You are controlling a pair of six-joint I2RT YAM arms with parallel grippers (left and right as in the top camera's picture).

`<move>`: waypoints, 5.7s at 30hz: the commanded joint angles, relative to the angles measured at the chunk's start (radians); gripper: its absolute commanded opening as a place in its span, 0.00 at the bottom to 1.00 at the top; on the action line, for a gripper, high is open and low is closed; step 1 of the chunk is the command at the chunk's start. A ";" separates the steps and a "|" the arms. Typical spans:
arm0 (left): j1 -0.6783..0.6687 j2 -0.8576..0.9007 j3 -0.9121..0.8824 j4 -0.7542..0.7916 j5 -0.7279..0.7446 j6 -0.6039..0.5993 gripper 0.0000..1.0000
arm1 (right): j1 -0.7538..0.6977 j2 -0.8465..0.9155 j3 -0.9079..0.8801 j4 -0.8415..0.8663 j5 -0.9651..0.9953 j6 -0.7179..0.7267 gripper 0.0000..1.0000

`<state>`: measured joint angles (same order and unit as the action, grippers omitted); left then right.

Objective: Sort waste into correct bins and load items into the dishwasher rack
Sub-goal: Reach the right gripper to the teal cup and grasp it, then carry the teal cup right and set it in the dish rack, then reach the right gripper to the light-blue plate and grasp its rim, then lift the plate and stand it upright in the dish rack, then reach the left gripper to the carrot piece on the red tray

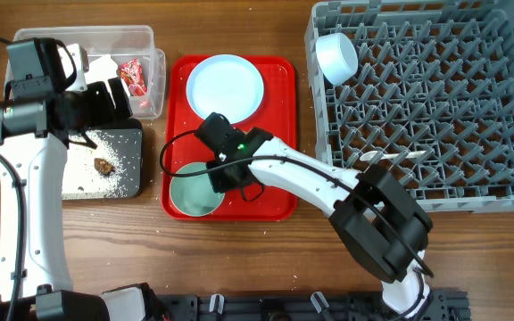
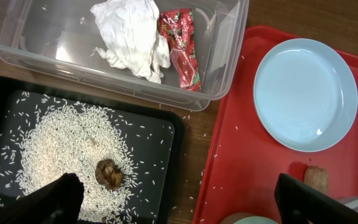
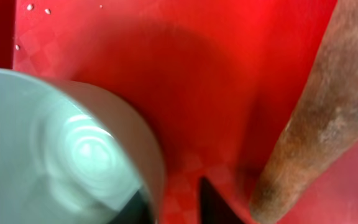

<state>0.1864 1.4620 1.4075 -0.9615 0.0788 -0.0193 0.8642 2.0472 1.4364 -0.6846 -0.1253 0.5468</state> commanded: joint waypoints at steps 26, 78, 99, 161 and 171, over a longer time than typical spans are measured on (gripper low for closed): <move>0.008 -0.015 0.015 0.002 -0.002 0.015 1.00 | -0.323 -0.417 0.073 -0.124 0.417 -0.185 0.04; 0.008 -0.015 0.015 0.003 -0.002 0.015 1.00 | -0.270 -0.203 0.161 -0.154 0.873 -0.730 0.79; 0.008 -0.015 0.015 0.002 -0.002 0.015 1.00 | -0.267 0.089 0.155 0.156 0.263 0.108 0.45; 0.008 -0.015 0.015 0.002 -0.002 0.015 1.00 | -0.701 -0.124 0.259 0.032 0.727 -0.844 1.00; 0.008 -0.015 0.015 0.010 -0.001 0.015 1.00 | -0.701 -0.470 0.259 -0.068 0.380 -0.476 1.00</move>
<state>0.1864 1.4620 1.4075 -0.9615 0.0788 -0.0193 0.1627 1.6958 1.6951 -0.6895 0.5335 -0.1547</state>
